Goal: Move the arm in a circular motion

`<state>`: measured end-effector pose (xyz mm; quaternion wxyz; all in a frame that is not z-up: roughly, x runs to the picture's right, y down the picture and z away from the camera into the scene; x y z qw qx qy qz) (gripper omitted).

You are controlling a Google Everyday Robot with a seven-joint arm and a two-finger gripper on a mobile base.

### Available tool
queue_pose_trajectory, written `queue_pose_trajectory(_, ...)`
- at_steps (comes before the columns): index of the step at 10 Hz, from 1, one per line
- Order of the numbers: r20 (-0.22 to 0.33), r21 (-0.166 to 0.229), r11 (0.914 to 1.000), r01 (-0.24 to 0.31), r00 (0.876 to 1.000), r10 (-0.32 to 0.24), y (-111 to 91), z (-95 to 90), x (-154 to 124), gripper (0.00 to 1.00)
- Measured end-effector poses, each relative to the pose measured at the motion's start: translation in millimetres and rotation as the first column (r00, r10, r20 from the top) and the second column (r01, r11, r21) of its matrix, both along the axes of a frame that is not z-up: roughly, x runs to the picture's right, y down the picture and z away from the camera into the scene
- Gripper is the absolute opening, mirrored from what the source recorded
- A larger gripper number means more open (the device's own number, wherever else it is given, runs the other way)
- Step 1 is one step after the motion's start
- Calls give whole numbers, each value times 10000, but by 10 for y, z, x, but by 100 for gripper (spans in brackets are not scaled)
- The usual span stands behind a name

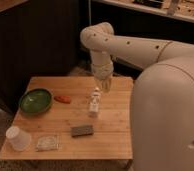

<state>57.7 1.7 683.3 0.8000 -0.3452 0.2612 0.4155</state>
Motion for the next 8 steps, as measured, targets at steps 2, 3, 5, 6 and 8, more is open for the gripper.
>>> queue_pose_trajectory(2,-290,-30,9995,-300,9991,299,68,-101,140,0)
queue_pose_trajectory(3,-453,-73,9988,-494,9978,490,115,-166,221,0)
queue_pose_trajectory(5,-712,-310,9965,-777,9946,753,249,-312,329,0)
queue_pose_trajectory(6,-824,-539,9950,-845,9934,799,365,-432,367,0)
queue_pose_trajectory(8,-768,-812,9942,-702,9950,640,484,-566,311,0)
